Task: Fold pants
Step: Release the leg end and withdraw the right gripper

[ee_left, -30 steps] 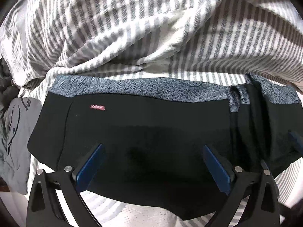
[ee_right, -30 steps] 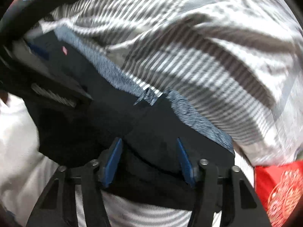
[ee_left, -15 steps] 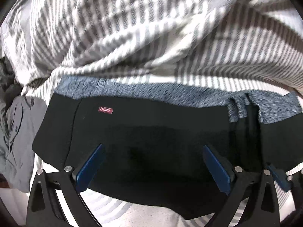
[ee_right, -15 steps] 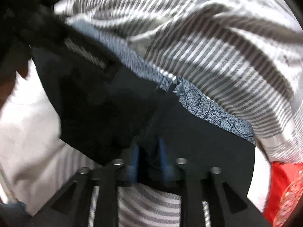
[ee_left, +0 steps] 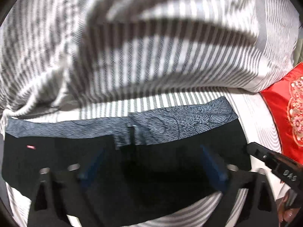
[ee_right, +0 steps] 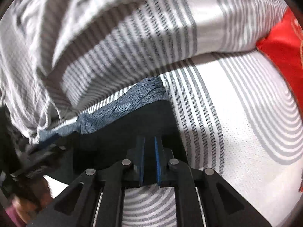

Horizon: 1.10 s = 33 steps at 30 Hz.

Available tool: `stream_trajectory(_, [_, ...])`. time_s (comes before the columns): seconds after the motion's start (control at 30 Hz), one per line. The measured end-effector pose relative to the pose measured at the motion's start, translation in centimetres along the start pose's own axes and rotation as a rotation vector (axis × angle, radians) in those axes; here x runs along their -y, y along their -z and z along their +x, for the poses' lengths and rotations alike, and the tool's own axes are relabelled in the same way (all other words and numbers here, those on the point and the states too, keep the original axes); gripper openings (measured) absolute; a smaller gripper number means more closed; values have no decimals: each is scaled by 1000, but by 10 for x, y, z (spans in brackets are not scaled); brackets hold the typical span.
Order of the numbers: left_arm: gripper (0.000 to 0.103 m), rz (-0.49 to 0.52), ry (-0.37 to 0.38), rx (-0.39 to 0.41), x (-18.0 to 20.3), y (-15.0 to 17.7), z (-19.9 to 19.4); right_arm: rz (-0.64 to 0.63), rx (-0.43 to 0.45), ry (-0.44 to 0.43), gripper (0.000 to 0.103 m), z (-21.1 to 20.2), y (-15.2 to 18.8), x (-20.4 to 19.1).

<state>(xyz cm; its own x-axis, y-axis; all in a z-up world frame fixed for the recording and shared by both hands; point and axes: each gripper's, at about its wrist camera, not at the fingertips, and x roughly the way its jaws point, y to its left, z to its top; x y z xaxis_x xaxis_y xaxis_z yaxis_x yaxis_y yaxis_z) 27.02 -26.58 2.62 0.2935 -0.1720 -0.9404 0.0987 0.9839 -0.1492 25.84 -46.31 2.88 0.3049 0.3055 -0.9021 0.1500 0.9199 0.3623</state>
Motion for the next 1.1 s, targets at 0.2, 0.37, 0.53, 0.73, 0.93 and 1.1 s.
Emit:
stream_trajectory(0.2, [86, -122, 18, -117, -34, 31, 57, 43, -92, -79, 10, 36, 9, 16])
stream_trajectory(0.37, [86, -150, -18, -135, -38, 29, 48, 32, -115, -126, 10, 40, 4, 22])
stream_trajectory(0.53, [86, -181, -108, -110, -42, 32, 22, 21, -151, -150, 10, 41, 1, 25])
stream_trajectory(0.73, [86, -312, -201, -101, -70, 63, -9, -22, -178, -177, 10, 42, -2, 28])
stream_trajectory(0.93, [86, -376, -238, -94, -84, 87, -17, -47, -182, -161, 18, 32, -1, 13])
stream_trajectory(1.1, [86, -387, -216, -95, -99, 104, -24, -140, -184, -187, 50, 26, 16, -41])
